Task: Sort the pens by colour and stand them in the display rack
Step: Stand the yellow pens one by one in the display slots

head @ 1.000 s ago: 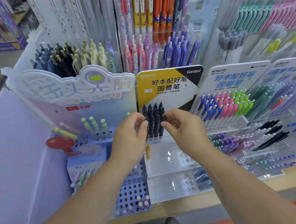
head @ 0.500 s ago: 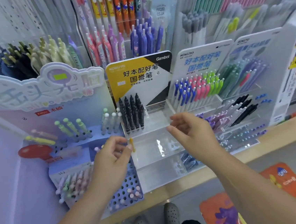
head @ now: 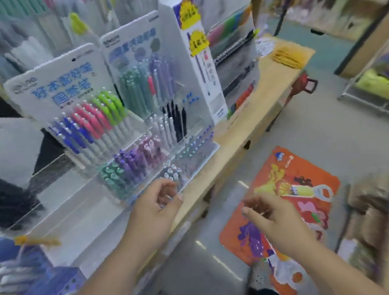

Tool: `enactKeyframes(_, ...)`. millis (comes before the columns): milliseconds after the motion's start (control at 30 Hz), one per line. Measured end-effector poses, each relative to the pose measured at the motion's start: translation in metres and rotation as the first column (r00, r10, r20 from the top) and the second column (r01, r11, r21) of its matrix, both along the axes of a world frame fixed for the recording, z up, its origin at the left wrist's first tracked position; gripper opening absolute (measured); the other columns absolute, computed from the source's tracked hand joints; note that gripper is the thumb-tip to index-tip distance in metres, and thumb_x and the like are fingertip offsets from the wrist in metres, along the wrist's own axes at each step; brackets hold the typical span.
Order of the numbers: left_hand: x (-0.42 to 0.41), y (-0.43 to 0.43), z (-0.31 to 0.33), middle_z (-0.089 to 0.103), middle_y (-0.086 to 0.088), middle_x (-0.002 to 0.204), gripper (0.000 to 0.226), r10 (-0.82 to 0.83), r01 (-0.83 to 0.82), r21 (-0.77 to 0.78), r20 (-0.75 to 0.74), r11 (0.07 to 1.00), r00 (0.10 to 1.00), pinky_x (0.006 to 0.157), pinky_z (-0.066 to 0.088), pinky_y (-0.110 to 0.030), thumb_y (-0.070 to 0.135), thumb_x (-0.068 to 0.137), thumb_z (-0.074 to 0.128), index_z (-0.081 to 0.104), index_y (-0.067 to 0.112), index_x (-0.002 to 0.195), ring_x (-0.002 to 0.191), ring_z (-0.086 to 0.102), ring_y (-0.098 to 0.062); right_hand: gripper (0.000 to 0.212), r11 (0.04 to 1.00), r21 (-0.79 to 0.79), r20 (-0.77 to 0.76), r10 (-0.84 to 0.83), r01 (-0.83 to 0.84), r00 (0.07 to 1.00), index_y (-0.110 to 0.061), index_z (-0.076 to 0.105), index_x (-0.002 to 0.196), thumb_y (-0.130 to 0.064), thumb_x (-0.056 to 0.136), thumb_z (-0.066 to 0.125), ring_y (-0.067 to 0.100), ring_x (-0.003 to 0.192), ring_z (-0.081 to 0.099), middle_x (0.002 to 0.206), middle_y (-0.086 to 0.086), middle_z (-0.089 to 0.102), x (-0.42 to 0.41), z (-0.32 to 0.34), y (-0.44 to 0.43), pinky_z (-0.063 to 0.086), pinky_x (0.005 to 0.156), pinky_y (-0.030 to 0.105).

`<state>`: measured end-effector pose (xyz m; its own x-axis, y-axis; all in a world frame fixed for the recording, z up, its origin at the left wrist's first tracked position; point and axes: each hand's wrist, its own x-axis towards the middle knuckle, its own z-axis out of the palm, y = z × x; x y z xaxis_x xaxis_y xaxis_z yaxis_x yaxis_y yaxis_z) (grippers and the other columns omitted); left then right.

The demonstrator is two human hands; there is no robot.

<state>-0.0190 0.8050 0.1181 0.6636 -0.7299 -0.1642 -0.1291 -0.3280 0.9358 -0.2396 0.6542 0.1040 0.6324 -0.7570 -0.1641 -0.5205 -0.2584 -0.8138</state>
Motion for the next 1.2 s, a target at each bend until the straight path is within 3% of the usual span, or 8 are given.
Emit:
enactKeyframes(67, -0.023, -0.052, -0.002, 0.063, 0.013, 0.082, 0.020, -0.066, 0.066, 0.010, 0.012, 0.998, 0.998, 0.071, 0.046, -0.025, 0.040, 0.074, 0.067, 0.063, 0.037, 0.093, 0.073, 0.054, -0.010, 0.014, 0.996, 0.030, -0.007, -0.084, 0.084, 0.996, -0.026, 0.069, 0.086, -0.014, 0.084, 0.076, 0.003, 0.069, 0.062, 0.084, -0.011, 0.070, -0.046, -0.013, -0.026, 0.044, 0.065, 0.012)
enactKeyframes(200, -0.079, -0.152, -0.013, 0.063, 0.000, 0.084, 0.016, -0.235, 0.224, 0.111, 0.095, 0.968, 0.967, 0.066, 0.044, -0.019, 0.020, 0.086, 0.073, 0.064, 0.025, 0.098, 0.064, 0.055, -0.001, 0.008, 0.981, 0.110, -0.067, -0.152, 0.159, 0.986, -0.024, 0.070, 0.089, -0.019, 0.085, 0.075, 0.006, 0.068, 0.060, 0.084, -0.012, 0.070, -0.131, -0.046, -0.097, 0.048, 0.069, 0.026)
enactKeyframes(333, -0.129, -0.224, -0.028, 0.066, 0.005, 0.083, 0.014, -0.329, 0.307, 0.202, 0.088, 0.930, 0.940, 0.069, 0.050, -0.026, 0.033, 0.084, 0.073, 0.064, 0.033, 0.094, 0.075, 0.063, -0.016, 0.007, 0.962, 0.140, -0.059, -0.228, 0.234, 0.972, -0.018, 0.070, 0.090, -0.019, 0.085, 0.076, -0.005, 0.065, 0.056, 0.077, -0.017, 0.065, -0.186, -0.053, -0.182, 0.042, 0.064, 0.009)
enactKeyframes(567, -0.164, -0.312, -0.051, 0.068, 0.007, 0.086, 0.007, -0.382, 0.333, 0.375, 0.063, 0.865, 0.922, 0.077, 0.048, -0.024, 0.030, 0.089, 0.070, 0.064, 0.031, 0.093, 0.085, 0.063, -0.010, 0.007, 0.952, 0.085, 0.030, -0.297, 0.294, 0.954, -0.026, 0.071, 0.092, -0.025, 0.086, 0.074, 0.002, 0.068, 0.061, 0.080, -0.010, 0.070, -0.199, -0.020, -0.343, 0.046, 0.064, 0.014)
enactKeyframes(700, -0.164, -0.387, -0.068, 0.067, 0.006, 0.082, 0.008, -0.391, 0.365, 0.429, -0.031, 0.826, 0.920, 0.078, 0.050, -0.034, 0.034, 0.090, 0.068, 0.064, 0.030, 0.095, 0.080, 0.063, -0.013, 0.006, 0.945, 0.113, 0.069, -0.315, 0.306, 0.947, -0.023, 0.069, 0.091, -0.019, 0.088, 0.072, -0.001, 0.066, 0.064, 0.077, -0.005, 0.071, -0.196, -0.017, -0.423, 0.046, 0.062, 0.009)
enactKeyframes(900, -0.153, -0.561, -0.095, 0.065, 0.010, 0.088, 0.007, -0.470, 0.439, 0.428, -0.038, 0.790, 0.882, 0.070, 0.044, -0.021, 0.034, 0.091, 0.066, 0.063, 0.030, 0.096, 0.080, 0.059, -0.004, 0.006, 0.897, 0.154, -0.073, -0.409, 0.415, 0.910, -0.028, 0.070, 0.089, -0.024, 0.086, 0.074, 0.000, 0.074, 0.064, 0.082, -0.014, 0.071, -0.215, -0.052, -0.529, 0.048, 0.066, 0.012)
enactKeyframes(1033, -0.130, -0.724, -0.083, 0.064, 0.010, 0.089, 0.008, -0.559, 0.524, 0.397, -0.033, 0.754, 0.829, 0.067, 0.041, -0.019, 0.034, 0.093, 0.063, 0.061, 0.027, 0.095, 0.082, 0.059, -0.005, 0.006, 0.840, 0.185, -0.190, -0.479, 0.510, 0.857, -0.026, 0.073, 0.085, -0.023, 0.083, 0.078, 0.013, 0.078, 0.067, 0.084, -0.008, 0.072, -0.218, -0.060, -0.606, 0.054, 0.077, 0.033)
enactKeyframes(1200, -0.104, -0.888, -0.045, 0.067, 0.009, 0.085, 0.007, -0.560, 0.539, 0.294, -0.014, 0.789, 0.828, 0.062, 0.040, -0.013, 0.029, 0.091, 0.066, 0.065, 0.022, 0.094, 0.074, 0.058, 0.002, 0.008, 0.798, 0.215, -0.229, -0.520, 0.563, 0.823, -0.023, 0.072, 0.082, -0.019, 0.083, 0.078, 0.012, 0.073, 0.067, 0.078, -0.010, 0.073, -0.201, -0.049, -0.709, 0.049, 0.071, 0.022)
